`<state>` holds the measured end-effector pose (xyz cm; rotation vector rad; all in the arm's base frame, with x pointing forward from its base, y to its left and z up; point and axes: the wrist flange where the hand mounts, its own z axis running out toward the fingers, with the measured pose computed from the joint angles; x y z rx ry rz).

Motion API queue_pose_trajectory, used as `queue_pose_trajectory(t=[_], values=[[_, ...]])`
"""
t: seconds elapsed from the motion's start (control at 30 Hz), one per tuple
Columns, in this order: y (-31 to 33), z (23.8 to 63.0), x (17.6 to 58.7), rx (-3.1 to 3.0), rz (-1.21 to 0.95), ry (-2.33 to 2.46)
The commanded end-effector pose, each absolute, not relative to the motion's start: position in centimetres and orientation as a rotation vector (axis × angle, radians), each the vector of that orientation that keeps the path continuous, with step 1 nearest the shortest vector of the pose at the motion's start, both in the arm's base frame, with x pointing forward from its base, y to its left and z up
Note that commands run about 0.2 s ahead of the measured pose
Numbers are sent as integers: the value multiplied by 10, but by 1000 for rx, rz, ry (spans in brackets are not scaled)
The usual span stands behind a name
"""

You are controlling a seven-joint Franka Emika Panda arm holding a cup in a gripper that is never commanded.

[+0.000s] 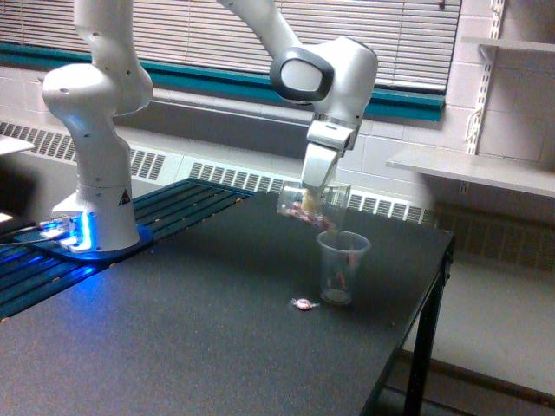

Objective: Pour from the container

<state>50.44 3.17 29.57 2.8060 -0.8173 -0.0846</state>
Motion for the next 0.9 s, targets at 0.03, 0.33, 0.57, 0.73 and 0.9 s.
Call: queue_pose_trajectory(t=[0.03, 0.33, 0.57, 0.73, 0.9], values=[[38, 294, 503, 2783, -112, -799], [42, 291, 492, 2774, -155, -749], [45, 290, 488, 2780, -164, -727], [45, 290, 489, 2781, -151, -729], [42, 290, 489, 2782, -143, -728]])
